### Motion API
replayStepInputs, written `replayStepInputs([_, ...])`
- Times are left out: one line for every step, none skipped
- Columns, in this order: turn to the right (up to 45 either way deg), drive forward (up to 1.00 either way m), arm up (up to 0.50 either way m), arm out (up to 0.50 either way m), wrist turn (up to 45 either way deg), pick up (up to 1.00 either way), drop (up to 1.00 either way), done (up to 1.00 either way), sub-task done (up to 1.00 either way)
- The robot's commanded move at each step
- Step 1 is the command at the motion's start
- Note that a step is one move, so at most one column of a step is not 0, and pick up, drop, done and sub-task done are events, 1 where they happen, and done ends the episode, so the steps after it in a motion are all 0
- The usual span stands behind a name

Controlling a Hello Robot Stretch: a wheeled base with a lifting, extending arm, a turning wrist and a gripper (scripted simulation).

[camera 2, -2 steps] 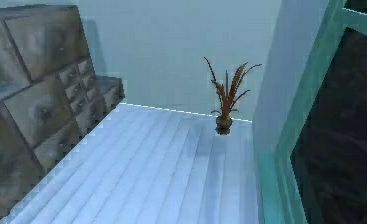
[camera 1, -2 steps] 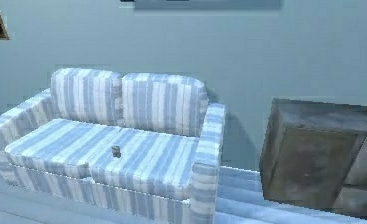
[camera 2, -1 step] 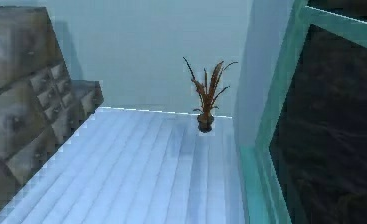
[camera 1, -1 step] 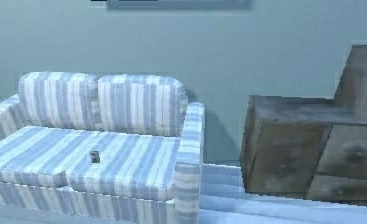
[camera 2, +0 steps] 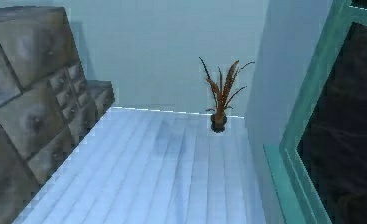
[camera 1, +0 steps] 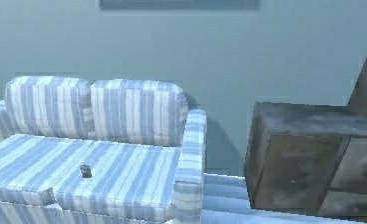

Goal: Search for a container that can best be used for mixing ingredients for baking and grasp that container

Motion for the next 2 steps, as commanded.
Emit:
replayStepInputs([-45.0, 0.00, 0.00, 0.00, 0.0, 0.00, 0.00, 0.00, 0.00])
replayStepInputs([-27.0, 0.00, 0.00, 0.00, 0.0, 0.00, 0.00, 0.00, 0.00])
